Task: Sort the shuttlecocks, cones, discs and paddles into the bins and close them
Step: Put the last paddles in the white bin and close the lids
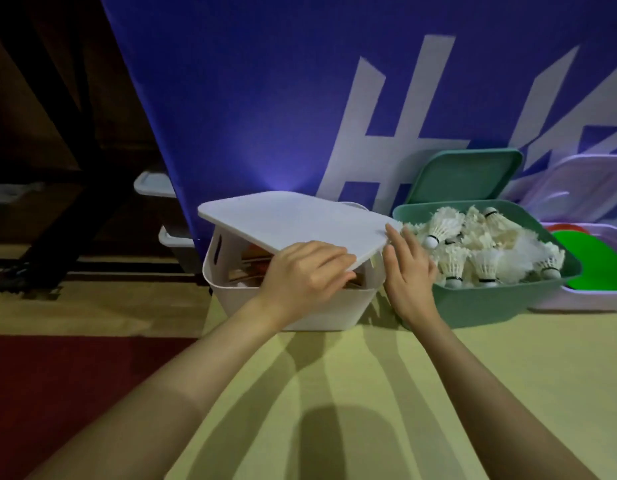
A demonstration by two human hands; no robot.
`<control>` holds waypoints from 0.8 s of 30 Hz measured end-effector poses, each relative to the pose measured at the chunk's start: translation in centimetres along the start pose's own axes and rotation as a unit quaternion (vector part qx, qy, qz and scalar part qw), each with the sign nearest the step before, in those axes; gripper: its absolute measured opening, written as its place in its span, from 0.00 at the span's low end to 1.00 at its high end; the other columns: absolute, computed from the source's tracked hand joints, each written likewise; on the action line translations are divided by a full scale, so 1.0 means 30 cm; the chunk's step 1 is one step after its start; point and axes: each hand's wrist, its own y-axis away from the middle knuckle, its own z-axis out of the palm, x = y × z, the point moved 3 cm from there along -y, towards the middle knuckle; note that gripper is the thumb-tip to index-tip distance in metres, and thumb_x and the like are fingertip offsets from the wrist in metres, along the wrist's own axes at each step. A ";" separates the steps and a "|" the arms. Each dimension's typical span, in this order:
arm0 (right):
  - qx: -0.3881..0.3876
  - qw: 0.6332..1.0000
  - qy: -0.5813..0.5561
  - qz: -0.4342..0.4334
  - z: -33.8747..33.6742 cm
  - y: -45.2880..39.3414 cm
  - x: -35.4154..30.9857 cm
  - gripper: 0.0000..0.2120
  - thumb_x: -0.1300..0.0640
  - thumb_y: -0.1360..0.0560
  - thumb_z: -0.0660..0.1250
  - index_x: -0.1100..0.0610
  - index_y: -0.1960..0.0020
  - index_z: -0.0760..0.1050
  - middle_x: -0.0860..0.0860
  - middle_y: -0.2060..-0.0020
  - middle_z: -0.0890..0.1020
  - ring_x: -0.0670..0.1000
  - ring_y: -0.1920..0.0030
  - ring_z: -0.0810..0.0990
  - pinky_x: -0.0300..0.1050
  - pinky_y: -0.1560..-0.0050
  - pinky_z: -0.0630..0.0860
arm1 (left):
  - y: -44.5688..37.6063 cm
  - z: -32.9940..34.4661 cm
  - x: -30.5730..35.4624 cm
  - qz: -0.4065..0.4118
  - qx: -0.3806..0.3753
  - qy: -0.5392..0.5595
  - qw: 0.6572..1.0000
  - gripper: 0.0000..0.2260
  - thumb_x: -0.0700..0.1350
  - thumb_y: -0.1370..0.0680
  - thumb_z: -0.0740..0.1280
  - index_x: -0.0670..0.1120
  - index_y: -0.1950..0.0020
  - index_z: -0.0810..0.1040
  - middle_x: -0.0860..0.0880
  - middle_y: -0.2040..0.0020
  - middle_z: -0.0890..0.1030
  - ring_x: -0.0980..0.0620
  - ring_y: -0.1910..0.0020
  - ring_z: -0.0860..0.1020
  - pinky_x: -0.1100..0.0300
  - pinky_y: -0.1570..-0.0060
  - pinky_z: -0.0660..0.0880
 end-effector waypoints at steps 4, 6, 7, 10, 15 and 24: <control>-0.023 0.999 0.009 -0.030 0.010 0.034 0.004 0.28 0.38 0.24 0.43 0.44 0.29 0.66 0.49 0.28 0.66 0.45 0.28 0.59 0.41 0.36 0.49 | 0.042 0.107 0.063 -0.036 -0.099 -0.013 0.994 0.13 0.56 0.28 0.67 0.47 0.56 0.83 0.50 0.57 0.84 0.49 0.59 0.82 0.58 0.60 0.75; -0.069 0.997 0.035 -0.011 0.030 0.041 0.033 0.27 0.39 0.24 0.44 0.44 0.31 0.68 0.49 0.27 0.65 0.45 0.27 0.57 0.42 0.35 0.49 | 0.091 0.167 0.058 -0.084 -0.194 -0.024 0.977 0.20 0.61 0.35 0.72 0.47 0.54 0.84 0.49 0.53 0.84 0.48 0.55 0.82 0.58 0.54 0.75; -0.102 0.993 0.055 0.000 0.043 0.048 0.051 0.27 0.39 0.24 0.44 0.44 0.31 0.68 0.49 0.27 0.63 0.47 0.26 0.56 0.46 0.33 0.48 | 0.123 0.191 0.052 -0.104 -0.239 -0.023 0.965 0.24 0.63 0.36 0.72 0.47 0.51 0.84 0.48 0.50 0.84 0.46 0.51 0.82 0.56 0.51 0.76; -0.157 0.977 0.142 -0.007 0.076 0.067 0.082 0.23 0.41 0.20 0.48 0.44 0.27 0.62 0.49 0.24 0.56 0.49 0.25 0.51 0.52 0.30 0.45 | 0.180 0.216 0.042 -0.130 -0.301 -0.015 0.945 0.29 0.67 0.31 0.59 0.48 0.43 0.81 0.47 0.41 0.80 0.46 0.42 0.78 0.50 0.42 0.72; -0.130 0.966 0.222 0.020 0.093 0.052 0.055 0.24 0.40 0.21 0.51 0.45 0.27 0.60 0.55 0.24 0.53 0.56 0.25 0.50 0.55 0.30 0.46 | 0.131 0.180 -0.047 -0.252 -0.254 0.034 0.933 0.33 0.65 0.29 0.48 0.47 0.38 0.78 0.46 0.35 0.75 0.45 0.35 0.71 0.55 0.36 0.59; -0.124 0.949 0.274 0.093 0.169 -0.022 -0.021 0.27 0.42 0.20 0.49 0.54 0.26 0.57 0.63 0.27 0.55 0.62 0.29 0.58 0.57 0.32 0.52 | 0.154 0.140 -0.442 -0.396 -0.381 -0.146 0.823 0.33 0.70 0.26 0.49 0.55 0.25 0.54 0.44 0.23 0.49 0.33 0.27 0.47 0.38 0.30 0.46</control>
